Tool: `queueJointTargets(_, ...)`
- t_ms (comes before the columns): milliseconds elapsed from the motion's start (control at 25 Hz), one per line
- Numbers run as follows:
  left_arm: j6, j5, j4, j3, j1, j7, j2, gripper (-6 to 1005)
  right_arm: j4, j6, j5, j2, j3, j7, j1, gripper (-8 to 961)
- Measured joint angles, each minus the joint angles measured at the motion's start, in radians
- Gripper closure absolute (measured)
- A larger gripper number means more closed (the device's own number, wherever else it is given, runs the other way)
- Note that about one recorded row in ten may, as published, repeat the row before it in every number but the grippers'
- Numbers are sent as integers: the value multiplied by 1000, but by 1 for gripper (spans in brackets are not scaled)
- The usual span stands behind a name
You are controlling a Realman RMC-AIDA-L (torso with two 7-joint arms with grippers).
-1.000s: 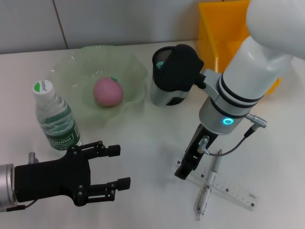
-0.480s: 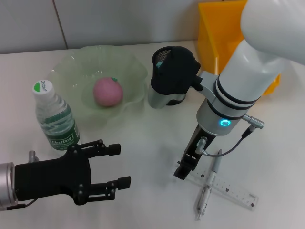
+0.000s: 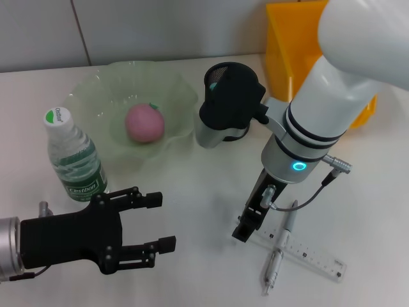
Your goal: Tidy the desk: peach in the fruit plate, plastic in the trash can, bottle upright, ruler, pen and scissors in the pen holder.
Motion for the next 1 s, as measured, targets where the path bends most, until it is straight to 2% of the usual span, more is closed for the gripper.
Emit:
queueJointTargets(440,0,0,1,-2,-2,0,0,208,17,1,0,0,-9,0,9,265)
queueJointTargets(680,0,0,2,-2,-2,-4,-2,208,24,1,0,0,-9,0,15,440)
queueJointTargets(1000,0,0,1,-2,-2,-4,-2,208,21,1,5,0,-8,0,16,519)
